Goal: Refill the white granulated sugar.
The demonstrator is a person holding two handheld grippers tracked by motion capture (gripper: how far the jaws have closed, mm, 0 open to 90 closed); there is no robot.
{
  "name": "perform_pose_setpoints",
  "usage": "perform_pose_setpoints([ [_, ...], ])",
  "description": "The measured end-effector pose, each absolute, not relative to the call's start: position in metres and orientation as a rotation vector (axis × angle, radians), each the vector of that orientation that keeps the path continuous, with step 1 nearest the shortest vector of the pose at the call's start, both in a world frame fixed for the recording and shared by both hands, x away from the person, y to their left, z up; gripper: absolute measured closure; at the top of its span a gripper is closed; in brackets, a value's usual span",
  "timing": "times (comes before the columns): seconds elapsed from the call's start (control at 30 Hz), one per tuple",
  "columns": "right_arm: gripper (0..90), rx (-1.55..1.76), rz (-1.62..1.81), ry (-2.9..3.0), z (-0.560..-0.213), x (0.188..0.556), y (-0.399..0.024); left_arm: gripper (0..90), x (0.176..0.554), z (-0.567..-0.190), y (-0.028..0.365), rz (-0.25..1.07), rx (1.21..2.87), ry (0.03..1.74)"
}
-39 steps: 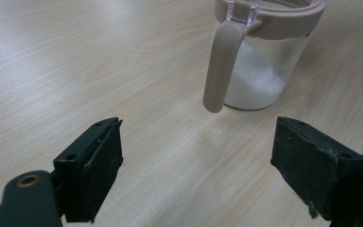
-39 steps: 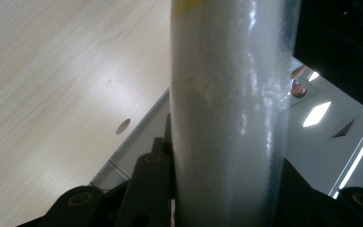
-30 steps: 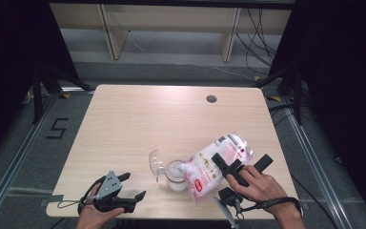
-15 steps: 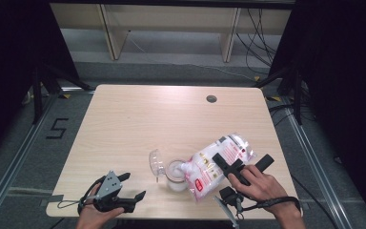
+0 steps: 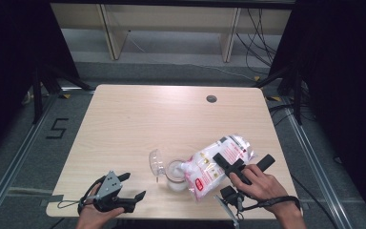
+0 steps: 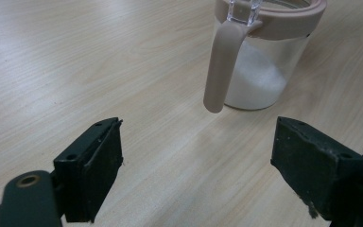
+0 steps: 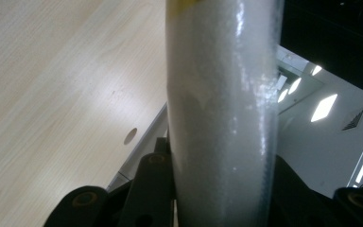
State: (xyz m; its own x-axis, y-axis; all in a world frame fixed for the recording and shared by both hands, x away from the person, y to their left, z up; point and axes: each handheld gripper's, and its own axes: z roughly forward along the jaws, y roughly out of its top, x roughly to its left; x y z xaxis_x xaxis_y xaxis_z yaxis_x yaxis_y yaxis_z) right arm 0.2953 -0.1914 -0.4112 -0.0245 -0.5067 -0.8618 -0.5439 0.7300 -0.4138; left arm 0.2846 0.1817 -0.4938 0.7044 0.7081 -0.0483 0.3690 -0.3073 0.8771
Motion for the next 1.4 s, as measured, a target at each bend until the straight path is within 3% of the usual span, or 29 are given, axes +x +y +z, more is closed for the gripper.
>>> perform_pose_setpoints([
  [1.4,78.6,-0.717,0.242,1.814,-0.414,0.301,-0.201,16.6,0.284,-0.493,0.182,0.440,1.924,0.838],
])
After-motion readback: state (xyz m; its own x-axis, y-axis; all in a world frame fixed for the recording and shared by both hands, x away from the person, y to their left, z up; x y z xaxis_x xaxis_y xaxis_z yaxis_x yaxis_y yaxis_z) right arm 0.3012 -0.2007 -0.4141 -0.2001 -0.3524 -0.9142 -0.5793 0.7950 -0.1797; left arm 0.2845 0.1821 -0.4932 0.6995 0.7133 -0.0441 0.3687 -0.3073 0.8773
